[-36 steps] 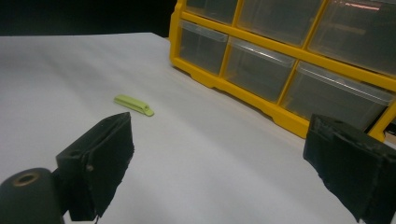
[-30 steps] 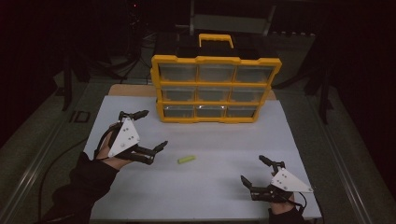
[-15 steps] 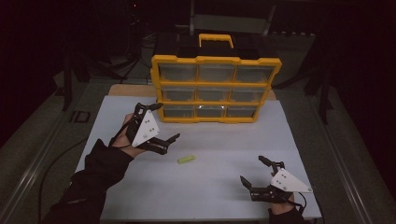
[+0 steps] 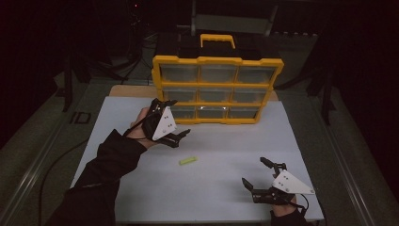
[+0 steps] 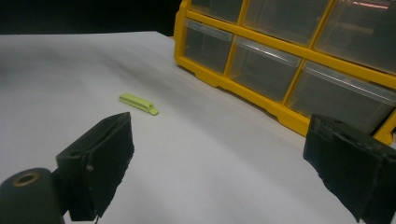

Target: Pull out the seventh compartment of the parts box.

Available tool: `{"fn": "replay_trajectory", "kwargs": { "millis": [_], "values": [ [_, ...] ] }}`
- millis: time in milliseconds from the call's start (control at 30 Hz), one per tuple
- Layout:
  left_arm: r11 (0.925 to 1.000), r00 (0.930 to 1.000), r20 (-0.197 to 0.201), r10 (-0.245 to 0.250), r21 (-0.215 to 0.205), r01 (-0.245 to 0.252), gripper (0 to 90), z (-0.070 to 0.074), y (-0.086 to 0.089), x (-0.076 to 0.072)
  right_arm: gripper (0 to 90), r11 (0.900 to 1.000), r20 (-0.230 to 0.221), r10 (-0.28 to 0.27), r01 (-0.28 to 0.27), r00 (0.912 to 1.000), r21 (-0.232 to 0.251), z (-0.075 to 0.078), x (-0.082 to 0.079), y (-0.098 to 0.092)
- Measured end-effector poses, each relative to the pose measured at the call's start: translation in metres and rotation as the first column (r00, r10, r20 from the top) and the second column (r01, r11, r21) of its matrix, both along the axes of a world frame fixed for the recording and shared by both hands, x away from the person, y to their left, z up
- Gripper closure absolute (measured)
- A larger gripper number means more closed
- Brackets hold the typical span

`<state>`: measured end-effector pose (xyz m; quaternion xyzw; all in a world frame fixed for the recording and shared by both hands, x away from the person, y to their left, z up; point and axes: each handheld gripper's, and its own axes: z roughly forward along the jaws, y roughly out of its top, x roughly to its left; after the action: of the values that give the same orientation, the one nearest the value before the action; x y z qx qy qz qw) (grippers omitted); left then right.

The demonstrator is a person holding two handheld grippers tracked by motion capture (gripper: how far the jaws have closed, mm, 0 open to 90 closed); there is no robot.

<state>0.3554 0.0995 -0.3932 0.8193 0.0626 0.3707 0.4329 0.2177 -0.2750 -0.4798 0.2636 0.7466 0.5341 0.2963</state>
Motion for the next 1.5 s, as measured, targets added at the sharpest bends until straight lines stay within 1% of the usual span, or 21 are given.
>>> {"fn": "replay_trajectory", "kwargs": {
  "millis": [133,233,367,400,433,533,667,700,733,800,867,933,967,1033,1067,1100,1133,1200,1333,1433,1500],
  "values": [
    [0.9994,0.9994,-0.017,-0.031,0.014,0.031,5.9,-0.008,-0.005,0.009,8.5,1.0,0.0,0.005,-0.005,1.0,0.002,0.0,0.0,0.0],
    [0.9988,0.9991,-0.027,-0.032,0.038,0.033,8.8,-0.016,-0.009,0.018,8.5,1.0,0.0,0.009,-0.009,1.0,0.004,0.0,0.0,0.0],
    [0.998,0.9994,-0.013,-0.032,0.053,0.033,11.5,-0.022,-0.013,0.026,8.5,1.0,-0.001,0.014,-0.014,0.9999,0.007,0.0,0.0,0.0],
    [0.9976,0.999,-0.021,-0.04,0.055,0.041,12.4,-0.023,-0.014,0.028,8.5,1.0,-0.001,0.015,-0.015,0.9999,0.008,0.0,0.0,0.0],
    [0.9972,0.9993,-0.009,-0.036,0.065,0.036,13.8,-0.024,-0.015,0.03,8.5,1.0,-0.002,0.016,-0.016,0.9999,0.009,0.0,0.0,0.0],
    [0.9954,0.9993,0.005,-0.038,0.088,0.037,16.0,-0.029,-0.017,0.036,8.5,1.0,-0.006,0.017,-0.017,0.9998,0.013,-0.001,0.0,0.0],
    [0.9953,0.9991,0.009,-0.041,0.089,0.04,19.6,-0.031,-0.018,0.041,8.5,1.0,-0.007,0.019,-0.019,0.9998,0.016,-0.001,0.0,-0.001],
    [0.994,0.9988,0.022,-0.043,0.101,0.04,19.6,-0.034,-0.019,0.045,8.4,1.0,-0.008,0.02,-0.02,0.9998,0.017,-0.001,0.001,-0.001],
    [0.9934,0.9987,0.017,-0.049,0.105,0.047,22.1,-0.035,-0.019,0.047,8.5,1.0,-0.011,0.021,-0.021,0.9997,0.019,-0.001,0.001,-0.001],
    [0.9924,0.9986,0.022,-0.048,0.114,0.045,22.8,-0.038,-0.021,0.05,8.5,0.999,-0.012,0.024,-0.024,0.9996,0.022,-0.001,0.001,-0.001],
    [0.9919,0.9983,0.025,-0.052,0.117,0.049,26.9,-0.04,-0.023,0.054,8.4,0.999,-0.013,0.026,-0.026,0.9996,0.024,-0.001,0.001,-0.001],
    [0.9903,0.9981,0.013,-0.06,0.127,0.058,28.1,-0.044,-0.025,0.059,8.5,0.999,-0.014,0.027,-0.026,0.9996,0.024,-0.002,0.001,-0.001],
    [0.9896,0.9979,0.029,-0.057,0.134,0.053,29.8,-0.046,-0.026,0.06,8.4,0.999,-0.015,0.027,-0.027,0.9995,0.025,-0.002,0.001,-0.001],
    [0.9894,0.9972,0.045,-0.059,0.135,0.053,32.9,-0.05,-0.027,0.064,8.5,0.999,-0.015,0.028,-0.027,0.9995,0.023,-0.002,0.001,-0.001],
    [0.9878,0.9971,0.048,-0.06,0.147,0.052,34.1,-0.052,-0.028,0.066,8.5,0.999,-0.015,0.028,-0.028,0.9995,0.023,-0.002,0.001,-0.001],
    [0.9872,0.9972,0.044,-0.06,0.151,0.053,34.3,-0.054,-0.029,0.068,8.5,0.999,-0.016,0.029,-0.029,0.9995,0.024,-0.002,0.001,-0.001],
    [0.987,0.9973,0.052,-0.051,0.155,0.042,35.2,-0.057,-0.031,0.07,8.5,0.999,-0.016,0.03,-0.029,0.9994,0.025,-0.002,0.002,-0.001],
    [0.9865,0.9985,0.032,-0.044,0.159,0.039,35.6,-0.06,-0.033,0.073,8.5,0.999,-0.02,0.03,-0.029,0.9993,0.024,-0.002,0.002,-0.001],
    [0.981,0.9975,0.059,-0.04,0.192,0.028,39.4,-0.063,-0.038,0.078,8.5,0.999,-0.024,0.034,-0.034,0.9991,0.026,-0.003,0.003,-0.002],
    [0.9784,0.9954,0.077,-0.056,0.203,0.039,45.0,-0.065,-0.04,0.081,8.5,0.999,-0.028,0.035,-0.034,0.999,0.028,-0.003,0.003,-0.001],
    [0.9733,0.9938,0.087,-0.068,0.225,0.047,49.7,-0.067,-0.041,0.083,8.5,0.999,-0.027,0.036,-0.035,0.999,0.026,-0.003,0.003,-0.001]
  ]
}}
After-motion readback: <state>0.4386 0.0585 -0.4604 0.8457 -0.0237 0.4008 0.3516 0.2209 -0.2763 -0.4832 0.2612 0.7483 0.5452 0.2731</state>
